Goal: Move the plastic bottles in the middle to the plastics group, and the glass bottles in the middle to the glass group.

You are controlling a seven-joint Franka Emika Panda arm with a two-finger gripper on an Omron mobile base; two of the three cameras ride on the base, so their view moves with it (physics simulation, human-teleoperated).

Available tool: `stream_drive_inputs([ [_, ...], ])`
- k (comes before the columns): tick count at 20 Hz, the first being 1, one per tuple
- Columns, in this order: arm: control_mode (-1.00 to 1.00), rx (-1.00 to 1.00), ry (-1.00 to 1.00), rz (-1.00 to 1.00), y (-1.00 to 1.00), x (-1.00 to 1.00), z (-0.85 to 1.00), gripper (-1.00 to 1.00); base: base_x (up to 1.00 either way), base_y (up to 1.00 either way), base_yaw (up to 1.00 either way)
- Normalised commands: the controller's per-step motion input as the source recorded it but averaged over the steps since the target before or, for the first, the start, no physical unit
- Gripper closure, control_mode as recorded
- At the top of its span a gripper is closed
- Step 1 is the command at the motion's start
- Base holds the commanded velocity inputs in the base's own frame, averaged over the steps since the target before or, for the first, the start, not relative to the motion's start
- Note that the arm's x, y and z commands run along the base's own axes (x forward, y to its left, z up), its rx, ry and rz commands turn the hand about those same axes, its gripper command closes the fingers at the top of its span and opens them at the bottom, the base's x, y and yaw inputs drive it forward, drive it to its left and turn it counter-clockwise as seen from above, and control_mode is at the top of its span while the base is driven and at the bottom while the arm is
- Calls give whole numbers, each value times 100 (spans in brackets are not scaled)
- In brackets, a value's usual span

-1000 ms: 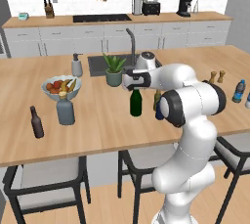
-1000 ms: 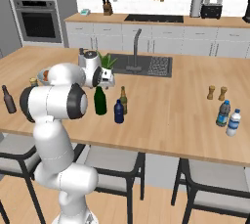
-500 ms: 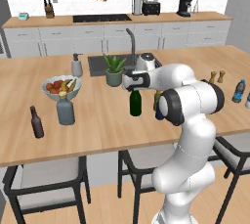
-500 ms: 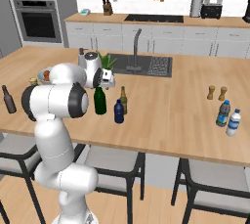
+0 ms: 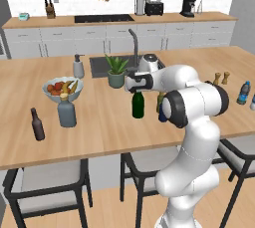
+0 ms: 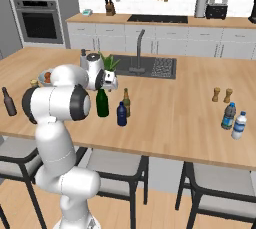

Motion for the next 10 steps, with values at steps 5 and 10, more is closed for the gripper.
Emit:
stream_drive_inputs([
  [5, -100, 0, 0, 0, 0, 0, 0, 100, 0, 0, 0],
  [10, -100, 0, 0, 0, 0, 0, 0, 100, 0, 0, 0],
])
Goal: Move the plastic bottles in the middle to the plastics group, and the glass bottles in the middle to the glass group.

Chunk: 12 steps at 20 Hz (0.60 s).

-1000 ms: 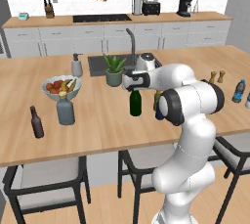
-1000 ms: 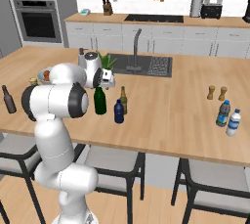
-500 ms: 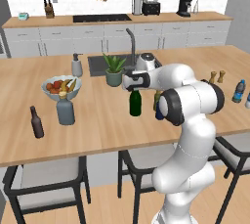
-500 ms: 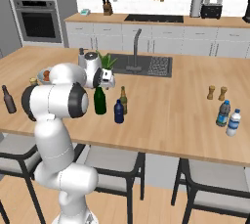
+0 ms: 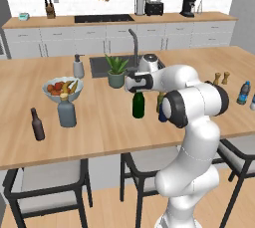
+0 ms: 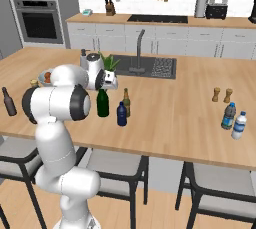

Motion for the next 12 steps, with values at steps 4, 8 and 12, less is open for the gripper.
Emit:
stream_drive_inputs([
  [4, -100, 0, 0, 0, 0, -1, 0, 100, 0, 0, 0],
  [8, -100, 0, -3, 0, 0, -24, 11, 100, 0, 0, 0],
  [12, -100, 0, -2, 6, 12, -61, 51, 100, 0, 0, 0],
])
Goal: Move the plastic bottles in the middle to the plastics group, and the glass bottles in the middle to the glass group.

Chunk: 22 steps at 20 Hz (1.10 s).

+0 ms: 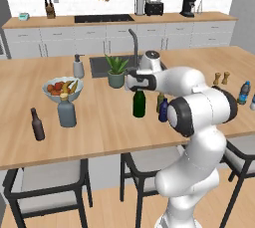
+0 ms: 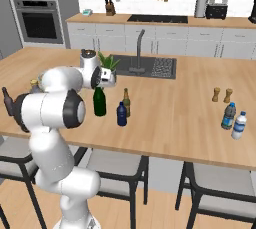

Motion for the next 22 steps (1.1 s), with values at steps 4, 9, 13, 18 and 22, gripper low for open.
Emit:
stream_drive_inputs([
  [4, -100, 0, 0, 15, 43, -68, 26, 100, 0, 0, 0],
  [9, -100, 0, 0, 18, 76, -47, 1, 100, 0, 0, 0],
  [13, -100, 0, 0, 15, 76, -33, 0, 100, 0, 0, 0],
  [18, -100, 0, 0, 14, 84, -35, 6, 100, 0, 0, 0],
  [22, -100, 0, 0, 15, 77, -47, 1, 100, 0, 0, 0],
])
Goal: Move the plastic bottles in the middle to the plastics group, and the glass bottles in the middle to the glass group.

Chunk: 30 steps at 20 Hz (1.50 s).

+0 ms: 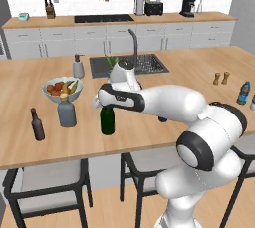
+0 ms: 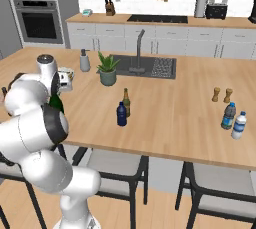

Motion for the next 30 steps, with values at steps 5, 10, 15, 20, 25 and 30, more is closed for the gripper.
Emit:
stream_drive_inputs([
  [5, -100, 0, -2, 15, 51, -41, 0, 100, 0, 0, 0],
  [10, -100, 0, -4, 8, 75, -4, 0, 100, 0, 0, 0],
  [15, -100, 0, -2, 1, 84, 3, 0, 100, 0, 0, 0],
  [20, -100, 0, 0, 0, 62, 10, 0, 100, 0, 0, 0],
  [25, -100, 0, -1, 0, 18, 16, 0, 100, 0, 0, 0],
  [30, -100, 0, 0, 0, 17, 29, 0, 100, 0, 0, 0],
])
